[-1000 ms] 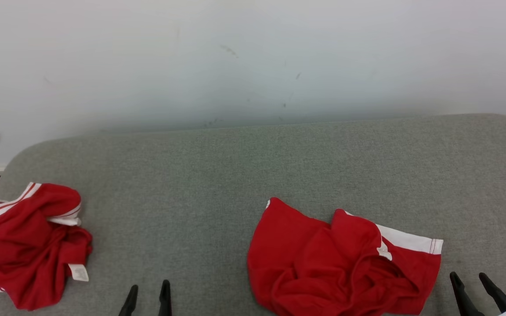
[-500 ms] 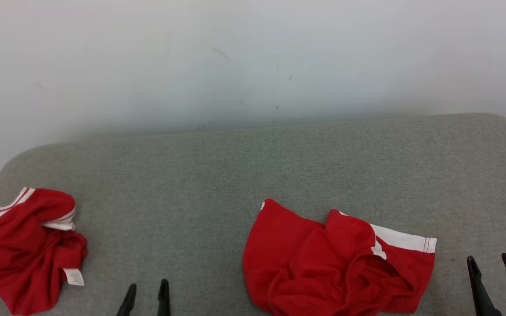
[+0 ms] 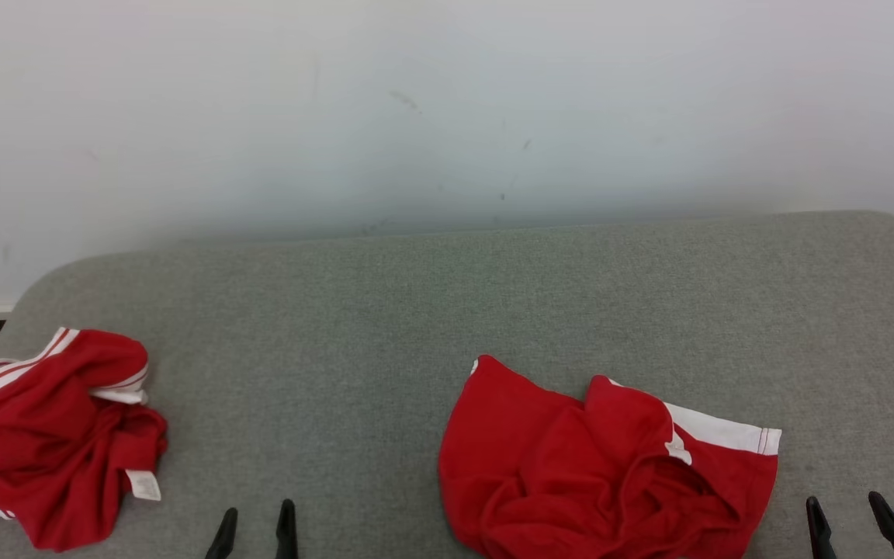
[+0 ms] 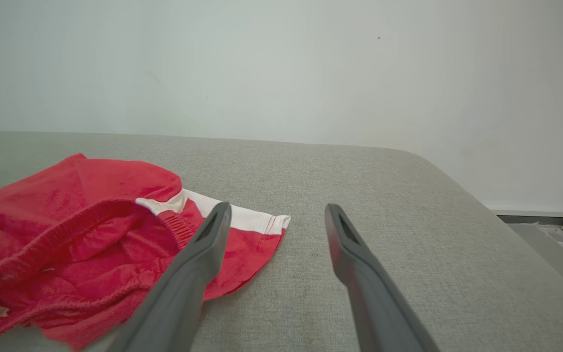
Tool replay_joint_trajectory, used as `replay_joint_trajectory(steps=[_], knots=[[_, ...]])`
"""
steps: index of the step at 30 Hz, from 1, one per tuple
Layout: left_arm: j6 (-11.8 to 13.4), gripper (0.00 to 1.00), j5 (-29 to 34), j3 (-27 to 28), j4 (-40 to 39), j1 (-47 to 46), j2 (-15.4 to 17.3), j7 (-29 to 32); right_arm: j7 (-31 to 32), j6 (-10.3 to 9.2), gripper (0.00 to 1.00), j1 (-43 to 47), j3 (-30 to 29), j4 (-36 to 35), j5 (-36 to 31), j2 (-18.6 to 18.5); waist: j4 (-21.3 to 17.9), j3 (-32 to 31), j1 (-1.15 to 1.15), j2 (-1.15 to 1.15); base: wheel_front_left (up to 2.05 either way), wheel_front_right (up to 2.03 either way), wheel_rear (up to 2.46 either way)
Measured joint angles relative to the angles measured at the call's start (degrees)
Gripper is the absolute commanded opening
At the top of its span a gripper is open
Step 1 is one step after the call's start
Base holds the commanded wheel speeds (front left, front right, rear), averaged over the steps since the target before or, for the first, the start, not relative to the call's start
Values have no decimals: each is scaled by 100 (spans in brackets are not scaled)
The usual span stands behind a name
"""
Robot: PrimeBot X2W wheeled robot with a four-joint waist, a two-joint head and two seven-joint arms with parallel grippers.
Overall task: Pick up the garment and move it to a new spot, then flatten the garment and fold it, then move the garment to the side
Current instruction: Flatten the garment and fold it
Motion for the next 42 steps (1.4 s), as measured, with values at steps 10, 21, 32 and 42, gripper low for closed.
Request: replay_joint_trajectory(steps=[10, 21, 32, 42], knots=[[-1, 100, 2, -32, 7, -23, 0, 0, -1, 0, 100, -599, 1039, 730, -247, -270, 40, 55, 0, 0, 0, 0, 0], [-52, 100, 44, -102, 99, -79, -1, 0, 259, 0, 100, -1847, 1963, 2240, -500, -531, 286, 79, 0, 0, 0, 0, 0], [-76, 100, 62, -116, 124, -105, 0, 0, 286, 0, 0, -2395, 2215, 2948, -430, -437, 534, 187, 0, 0, 0, 0, 0], [-55, 100, 62, -164, 179, -116, 0, 0, 466, 0, 0, -2377, 3318, 1616, 642, -208, 645, 125, 0, 0, 0, 0, 0]])
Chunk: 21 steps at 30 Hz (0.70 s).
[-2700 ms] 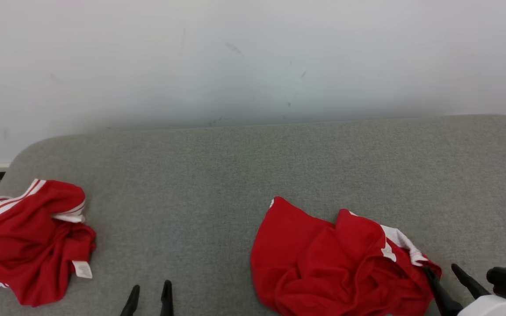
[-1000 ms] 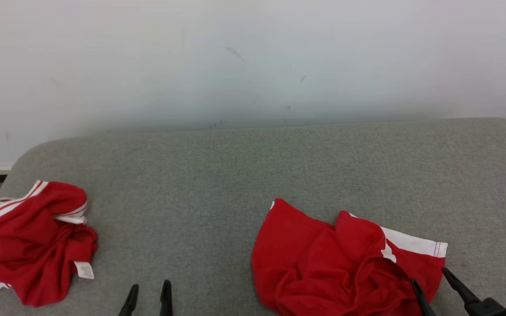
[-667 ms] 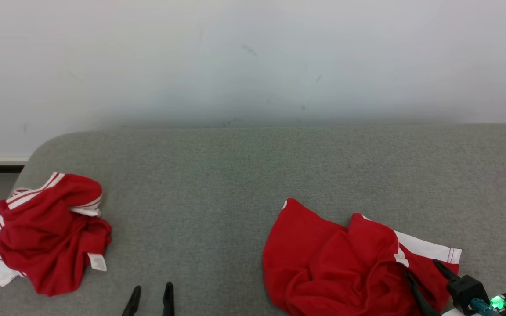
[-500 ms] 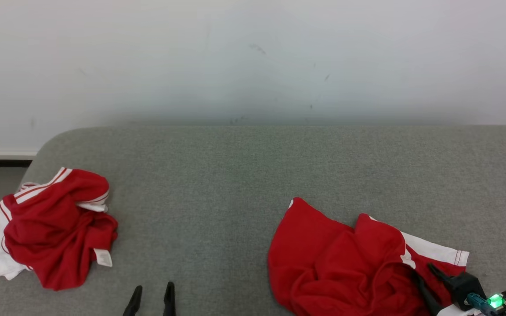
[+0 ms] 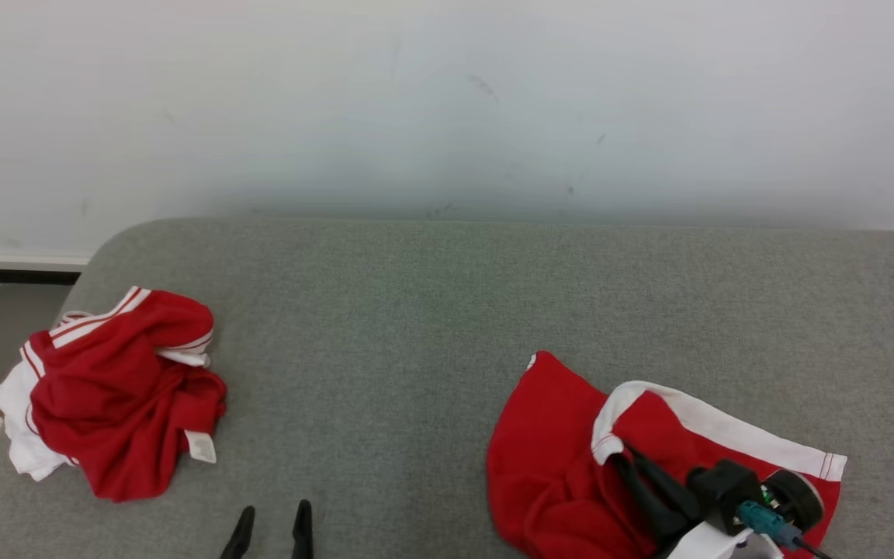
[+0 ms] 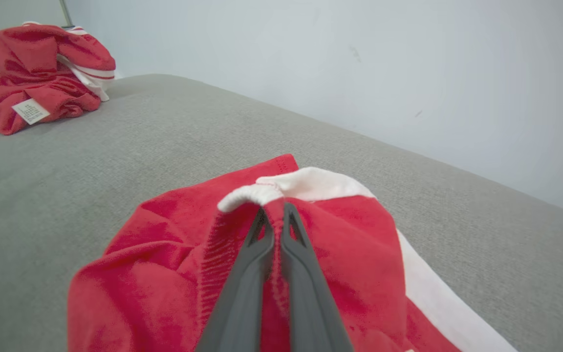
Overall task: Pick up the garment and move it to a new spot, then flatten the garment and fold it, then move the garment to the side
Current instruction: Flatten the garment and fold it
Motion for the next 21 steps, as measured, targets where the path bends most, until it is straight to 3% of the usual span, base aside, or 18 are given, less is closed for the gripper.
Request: replay_joint_trajectory(steps=[9, 17, 18, 20, 21], knots=[[-5, 100, 2, 45, 10, 54, -1, 0, 810, 0, 0, 255, 1555, -1839, 1047, -241, 41, -107, 0, 0, 0, 0, 0], [16, 100, -20, -14, 24, 26, 0, 0, 1284, 0, 0, 71, 2497, -1568, 1304, -517, 187, -105, 0, 0, 0, 0, 0], [27, 100, -22, -19, 25, 26, 0, 0, 1289, 0, 26, 38, 2575, -1496, 1325, -517, 206, -100, 0, 0, 0, 0, 0], [32, 100, -58, -30, 27, 29, 0, 0, 1284, 0, 53, -37, 2706, -1395, 1392, -509, 239, -96, 0, 0, 0, 0, 0], [38, 100, -75, -36, 27, 30, 0, 0, 1283, 0, 100, -72, 2761, -1355, 1396, -508, 251, -93, 0, 0, 0, 0, 0]])
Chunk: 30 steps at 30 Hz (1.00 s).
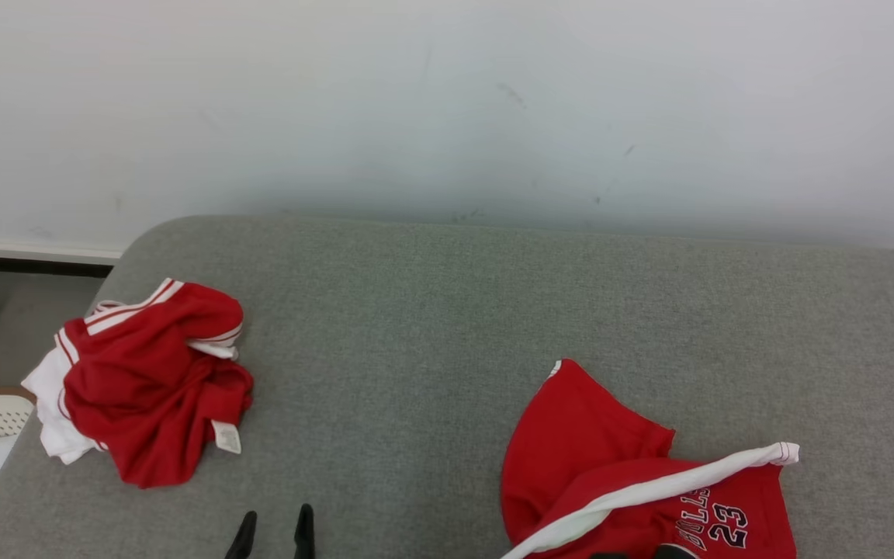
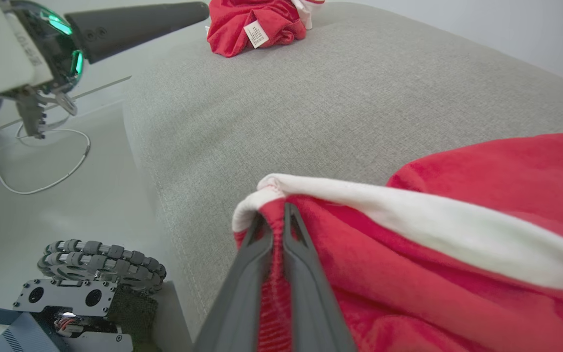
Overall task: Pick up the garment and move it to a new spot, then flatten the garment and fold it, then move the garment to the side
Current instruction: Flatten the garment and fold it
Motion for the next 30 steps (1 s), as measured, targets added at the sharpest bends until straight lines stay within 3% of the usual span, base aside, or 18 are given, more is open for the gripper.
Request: replay_joint_trajectory(steps=[9, 14, 18, 22, 30], knots=[[41, 100, -16, 69, -9, 35, 0, 0, 108, 0, 100, -91, 265, -108, 403, -321, -42, -19, 0, 0, 0, 0, 0], [41, 100, -16, 116, -21, 80, 0, 0, 101, 0, 100, 55, -103, -491, 546, -691, -174, -55, 0, 0, 0, 0, 0], [34, 100, -15, 149, -34, 82, -1, 0, -116, 0, 100, 372, -833, -800, 528, -967, -292, -82, 0, 0, 0, 0, 0], [32, 100, -15, 175, -66, 93, 0, 0, -690, 0, 100, 762, -1990, -917, 198, -1046, -418, -112, 0, 0, 0, 0, 0], [-36, 100, 0, 194, -91, 118, 0, 0, -1575, 0, 100, 1577, -3966, -508, -642, -714, -606, -177, 0, 0, 0, 0, 0]])
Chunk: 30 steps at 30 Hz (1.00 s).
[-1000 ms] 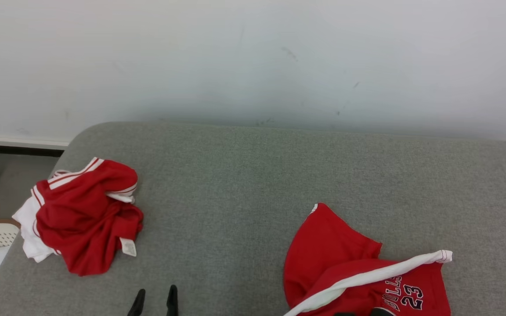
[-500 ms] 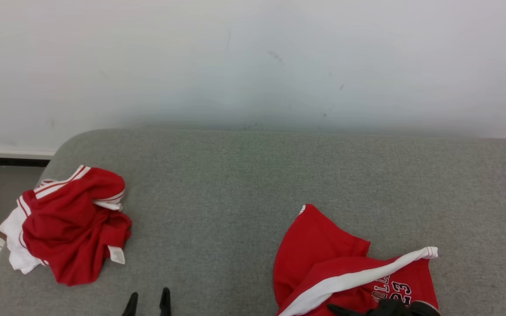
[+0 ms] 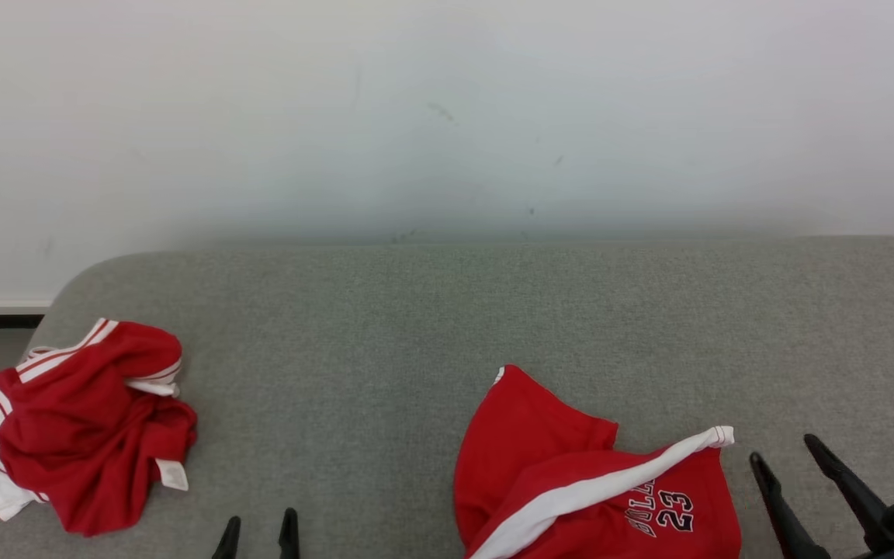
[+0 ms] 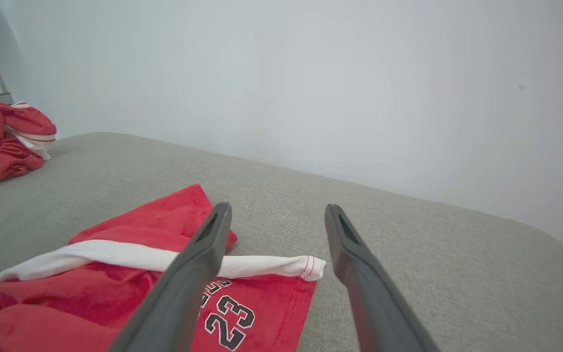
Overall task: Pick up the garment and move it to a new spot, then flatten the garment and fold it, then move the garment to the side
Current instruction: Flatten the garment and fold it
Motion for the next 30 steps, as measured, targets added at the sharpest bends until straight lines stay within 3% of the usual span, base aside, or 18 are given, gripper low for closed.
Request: replay_joint_trajectory(steps=[5, 11, 19, 30], knots=[[-34, 100, 13, 1, -5, -2, 0, 0, -166, 0, 100, 197, -733, 371, -341, 352, -64, -11, 0, 0, 0, 0, 0], [-105, 100, 16, -15, -23, 19, 0, 0, -174, 0, 100, 470, -1355, 337, -587, 879, -85, -34, 0, 0, 0, 0, 0], [-160, 100, 163, 0, -32, 221, 0, 0, -175, 1, 100, 704, -1527, 398, -653, 1278, -56, -111, 0, 0, 0, 0, 0], [-175, 100, 211, 16, -9, 224, 0, 0, -175, 0, 100, 688, -1454, 421, -661, 1273, -12, -88, 0, 0, 0, 0, 0]])
